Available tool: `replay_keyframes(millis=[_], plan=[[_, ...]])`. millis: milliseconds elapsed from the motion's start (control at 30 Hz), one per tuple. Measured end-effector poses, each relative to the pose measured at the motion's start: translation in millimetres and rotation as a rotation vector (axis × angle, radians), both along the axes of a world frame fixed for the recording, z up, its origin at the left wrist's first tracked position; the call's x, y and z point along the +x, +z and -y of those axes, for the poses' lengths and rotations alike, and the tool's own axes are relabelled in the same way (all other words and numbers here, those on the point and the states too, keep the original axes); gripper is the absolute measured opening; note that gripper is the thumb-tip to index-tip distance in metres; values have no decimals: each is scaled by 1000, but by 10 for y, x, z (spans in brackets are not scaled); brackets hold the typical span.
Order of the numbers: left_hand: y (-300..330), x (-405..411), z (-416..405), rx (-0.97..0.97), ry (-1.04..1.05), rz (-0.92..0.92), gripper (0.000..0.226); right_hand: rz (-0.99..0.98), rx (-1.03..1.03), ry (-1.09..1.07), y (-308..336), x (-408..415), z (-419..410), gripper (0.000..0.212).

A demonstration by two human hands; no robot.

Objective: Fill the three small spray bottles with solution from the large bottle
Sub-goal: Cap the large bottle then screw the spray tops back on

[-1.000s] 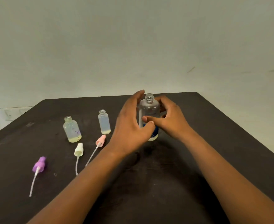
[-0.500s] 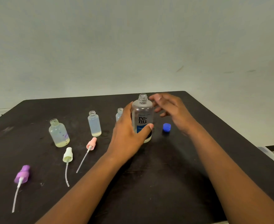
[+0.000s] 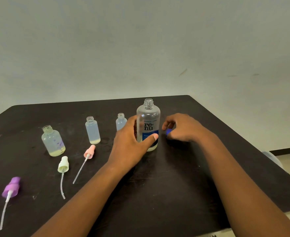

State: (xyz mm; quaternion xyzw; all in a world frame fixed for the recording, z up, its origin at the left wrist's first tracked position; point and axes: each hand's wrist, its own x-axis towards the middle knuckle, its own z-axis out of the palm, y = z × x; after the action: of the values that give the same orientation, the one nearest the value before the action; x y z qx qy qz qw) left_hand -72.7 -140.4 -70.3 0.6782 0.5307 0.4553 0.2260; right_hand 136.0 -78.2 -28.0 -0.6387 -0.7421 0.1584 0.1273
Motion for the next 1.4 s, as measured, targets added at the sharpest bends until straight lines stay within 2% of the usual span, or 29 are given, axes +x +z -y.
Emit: replay_keyframes(millis=[167,267,367,467,600,667,733,1167,1400], plan=[[-23,0,-1,-3,-47,18,73,-42,25,31,-33,-7,-2,27],[-50,-7,-12,-18,-68,56,67,-185,188,24,14,8,-4,30],[-74,-5,-34,-16,-70,79,63,-509,369,32,92,5,35,32],[-83,5,-50,-12,-75,71,63,-883,455,69,193,-19,111,26],[-87,9,-66,-10,-79,53,66,-1313,398,198,272,-87,184,25],[-89,15,-69,-8,-77,52,66,-1435,350,246,291,-153,224,24],[-94,26,-71,-10,-80,43,64,-1461,343,245,293,-234,256,24],[-123,30,-98,12,-91,40,62,-1304,359,357,246,-369,319,21],[-123,37,-100,21,-108,45,69,-1257,375,386,211,-363,283,19]])
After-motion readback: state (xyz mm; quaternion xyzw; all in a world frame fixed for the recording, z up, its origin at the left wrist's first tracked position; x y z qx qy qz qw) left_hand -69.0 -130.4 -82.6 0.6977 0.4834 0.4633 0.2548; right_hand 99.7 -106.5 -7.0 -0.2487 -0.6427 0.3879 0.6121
